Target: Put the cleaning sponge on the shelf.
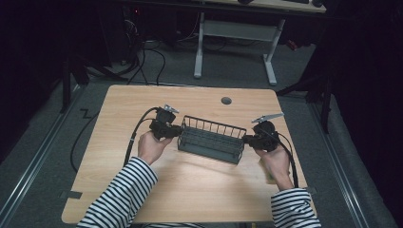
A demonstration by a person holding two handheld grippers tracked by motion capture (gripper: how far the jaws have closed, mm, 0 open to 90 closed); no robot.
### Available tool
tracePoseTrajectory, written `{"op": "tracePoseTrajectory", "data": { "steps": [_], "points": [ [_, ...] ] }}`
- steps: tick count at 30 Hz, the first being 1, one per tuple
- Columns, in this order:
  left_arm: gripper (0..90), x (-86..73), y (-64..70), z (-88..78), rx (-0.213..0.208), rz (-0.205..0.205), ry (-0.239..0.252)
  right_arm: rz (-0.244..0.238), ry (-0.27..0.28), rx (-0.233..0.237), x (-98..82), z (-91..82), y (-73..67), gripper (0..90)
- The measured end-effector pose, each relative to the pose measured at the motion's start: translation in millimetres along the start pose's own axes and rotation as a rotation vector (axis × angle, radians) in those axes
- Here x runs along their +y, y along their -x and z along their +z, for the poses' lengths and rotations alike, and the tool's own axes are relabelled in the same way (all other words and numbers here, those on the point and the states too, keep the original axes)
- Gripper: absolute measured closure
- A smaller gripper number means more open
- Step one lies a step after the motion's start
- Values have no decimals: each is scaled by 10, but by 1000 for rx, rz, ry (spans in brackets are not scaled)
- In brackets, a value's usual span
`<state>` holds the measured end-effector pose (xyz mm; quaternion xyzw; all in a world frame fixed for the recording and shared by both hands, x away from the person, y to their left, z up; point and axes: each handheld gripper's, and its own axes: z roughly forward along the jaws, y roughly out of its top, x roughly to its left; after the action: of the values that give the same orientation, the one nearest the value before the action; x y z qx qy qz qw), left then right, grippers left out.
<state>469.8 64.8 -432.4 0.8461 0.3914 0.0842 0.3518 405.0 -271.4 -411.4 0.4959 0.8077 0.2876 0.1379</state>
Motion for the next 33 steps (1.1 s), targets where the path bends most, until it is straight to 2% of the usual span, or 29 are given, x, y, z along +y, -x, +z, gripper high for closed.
{"op": "tracePoseTrajectory", "data": {
  "steps": [5,8,9,10,11,14,16,18,22,23,25,29,31,33],
  "points": [
    [734,-30,10,-26,3,0,27,-24,30,-26,-4,4,-56,805],
    [599,-45,9,-77,6,-9,69,-15,60,-21,-4,-17,-65,732],
    [507,-53,9,-101,8,-8,83,-7,75,-31,-8,-37,-54,671],
    [507,-68,11,-128,12,-8,104,-7,75,-31,-8,-37,-54,671],
    [478,-86,9,-158,12,-9,121,-4,82,-35,-15,-54,-47,634],
    [411,-156,4,-250,17,-9,159,26,143,-32,-98,-130,-5,549],
    [389,-219,-3,-312,20,-6,177,38,166,-40,-156,-165,21,527],
    [382,-308,-17,-373,29,-2,200,60,198,-44,-233,-197,68,500],
    [365,-517,-43,-447,37,-2,226,76,219,-56,-379,-217,153,468],
    [362,-561,-50,-457,39,-2,224,74,214,-60,-421,-215,170,458],
    [358,-682,-67,-478,46,-7,224,66,236,-65,-493,-219,182,443],
    [348,-917,-142,-506,48,-41,216,50,260,-78,-671,-248,179,430],
    [347,-1032,-179,-511,56,-60,218,46,266,-80,-703,-253,185,428],
    [342,-1142,-211,-496,66,-75,212,57,277,-79,-772,-265,212,417]
  ]
}}
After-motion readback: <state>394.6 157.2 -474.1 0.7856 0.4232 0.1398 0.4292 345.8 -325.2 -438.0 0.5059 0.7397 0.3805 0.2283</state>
